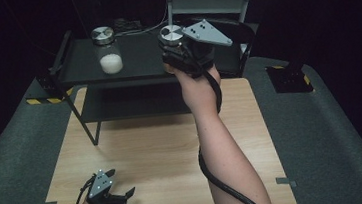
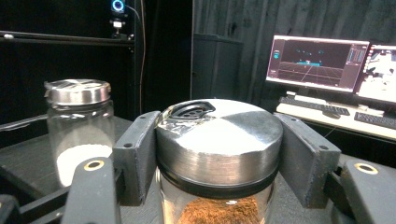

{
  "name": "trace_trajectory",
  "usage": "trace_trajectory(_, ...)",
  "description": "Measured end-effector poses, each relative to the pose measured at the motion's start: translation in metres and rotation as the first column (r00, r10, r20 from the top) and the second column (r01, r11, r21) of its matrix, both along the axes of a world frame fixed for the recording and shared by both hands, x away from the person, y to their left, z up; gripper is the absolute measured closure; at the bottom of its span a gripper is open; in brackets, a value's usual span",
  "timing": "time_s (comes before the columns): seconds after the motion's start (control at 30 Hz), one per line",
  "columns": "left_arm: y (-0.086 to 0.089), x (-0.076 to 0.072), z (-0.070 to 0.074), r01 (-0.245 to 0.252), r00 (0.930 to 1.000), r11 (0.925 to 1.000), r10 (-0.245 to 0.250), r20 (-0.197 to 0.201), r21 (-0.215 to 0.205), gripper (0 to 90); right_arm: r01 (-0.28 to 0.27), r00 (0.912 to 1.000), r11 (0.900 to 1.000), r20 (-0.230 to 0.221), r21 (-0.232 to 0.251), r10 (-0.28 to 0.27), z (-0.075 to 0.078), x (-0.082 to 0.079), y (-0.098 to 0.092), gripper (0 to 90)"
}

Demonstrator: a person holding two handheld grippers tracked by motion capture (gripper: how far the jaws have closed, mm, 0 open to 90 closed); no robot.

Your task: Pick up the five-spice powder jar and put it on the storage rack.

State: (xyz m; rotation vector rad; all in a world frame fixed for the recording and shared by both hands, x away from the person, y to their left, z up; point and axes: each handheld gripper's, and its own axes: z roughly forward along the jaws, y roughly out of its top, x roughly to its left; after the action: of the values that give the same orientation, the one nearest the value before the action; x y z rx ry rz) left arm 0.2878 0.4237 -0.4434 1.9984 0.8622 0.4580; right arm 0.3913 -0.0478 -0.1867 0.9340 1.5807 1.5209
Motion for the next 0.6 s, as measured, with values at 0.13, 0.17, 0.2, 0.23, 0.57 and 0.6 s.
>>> trace_trajectory(0.13, 0.001, 0.001, 0.0, 0.0, 1.0, 1.0, 0.0, -0.005, -0.005, 0.8, 0.013, 0.9999, 1.0, -0.01, -0.006, -0.013, 0.001, 0.008, 0.003, 35.2)
trace_trajectory(0.17, 0.001, 0.001, 0.0, -0.001, 1.0, 1.0, 0.001, -0.005, -0.007, 0.8, 0.015, 0.9998, 1.0, -0.014, -0.006, -0.015, 0.001, 0.01, 0.004, 35.2)
trace_trajectory(0.2, 0.001, 0.001, 0.0, -0.001, 1.0, 1.0, 0.001, -0.004, -0.007, 0.8, 0.018, 0.9997, 1.0, -0.014, -0.007, -0.018, 0.001, 0.012, 0.005, 35.2)
trace_trajectory(0.23, 0.002, 0.001, 0.0, 0.001, 1.0, 1.0, -0.001, -0.004, -0.008, 0.8, 0.019, 0.9997, 1.0, -0.014, -0.007, -0.02, 0.0, 0.013, 0.005, 35.2)
trace_trajectory(0.57, 0.001, 0.002, 0.0, 0.006, 0.9999, 1.0, -0.006, -0.009, -0.005, 0.8, 0.024, 0.9992, 1.0, -0.032, 0.003, -0.024, -0.002, 0.03, 0.012, 35.2)
trace_trajectory(0.6, 0.001, 0.002, 0.0, 0.005, 0.9999, 1.0, -0.005, -0.01, -0.004, 0.7, 0.024, 0.9992, 1.0, -0.034, 0.001, -0.024, -0.003, 0.03, 0.013, 35.2)
